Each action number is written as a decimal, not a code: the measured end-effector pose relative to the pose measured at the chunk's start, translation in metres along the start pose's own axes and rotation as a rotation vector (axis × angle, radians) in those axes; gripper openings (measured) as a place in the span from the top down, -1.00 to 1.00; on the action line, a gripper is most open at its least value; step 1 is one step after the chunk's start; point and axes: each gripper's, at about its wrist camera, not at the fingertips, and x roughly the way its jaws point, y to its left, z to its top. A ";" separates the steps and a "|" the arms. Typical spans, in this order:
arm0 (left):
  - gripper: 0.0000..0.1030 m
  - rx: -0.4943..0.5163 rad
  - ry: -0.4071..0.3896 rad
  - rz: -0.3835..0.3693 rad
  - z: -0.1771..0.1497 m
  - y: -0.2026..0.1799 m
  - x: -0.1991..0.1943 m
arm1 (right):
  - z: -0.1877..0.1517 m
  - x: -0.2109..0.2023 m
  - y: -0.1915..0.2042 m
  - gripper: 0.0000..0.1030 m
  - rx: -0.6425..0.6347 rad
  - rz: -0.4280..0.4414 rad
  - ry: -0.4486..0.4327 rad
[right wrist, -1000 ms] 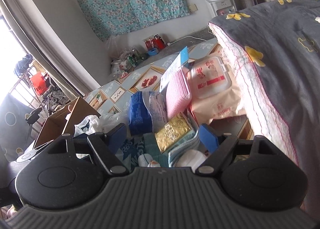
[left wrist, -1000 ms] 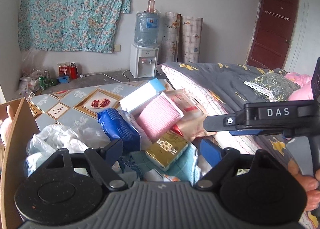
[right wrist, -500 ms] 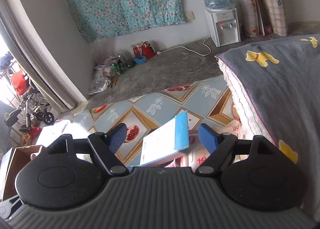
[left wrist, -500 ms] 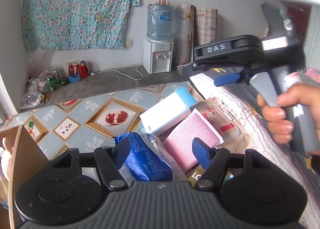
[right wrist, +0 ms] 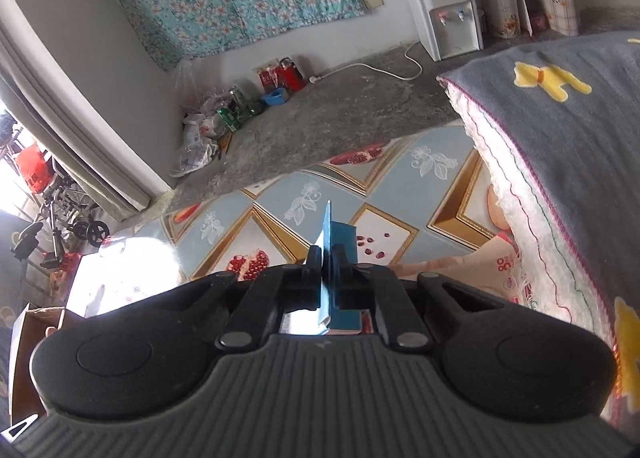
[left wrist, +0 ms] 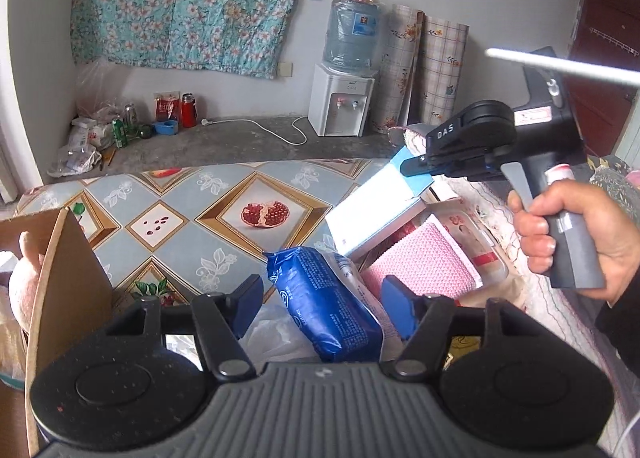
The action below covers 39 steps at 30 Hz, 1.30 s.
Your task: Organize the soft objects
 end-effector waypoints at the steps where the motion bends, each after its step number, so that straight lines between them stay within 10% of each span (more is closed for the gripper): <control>1: -0.29 -0.022 0.005 -0.005 0.001 0.004 -0.001 | 0.001 -0.008 0.006 0.96 -0.018 0.009 -0.015; 8: -0.27 -0.195 0.034 -0.062 0.002 0.030 -0.020 | -0.026 -0.093 0.064 0.96 -0.400 0.059 -0.129; 15: -0.27 -0.248 0.062 -0.119 -0.007 0.041 -0.037 | -0.147 -0.147 0.106 0.95 -0.944 -0.007 -0.061; 20: -0.27 -0.212 0.078 -0.155 -0.019 0.031 -0.046 | -0.229 -0.153 0.112 0.90 -1.099 -0.042 0.015; 27: -0.28 -0.086 0.115 -0.196 -0.037 0.000 -0.043 | -0.252 -0.167 0.083 0.09 -0.858 0.041 0.037; 39: -0.27 0.080 0.165 -0.201 -0.048 -0.036 -0.011 | -0.163 -0.164 -0.022 -0.02 -0.148 0.133 -0.023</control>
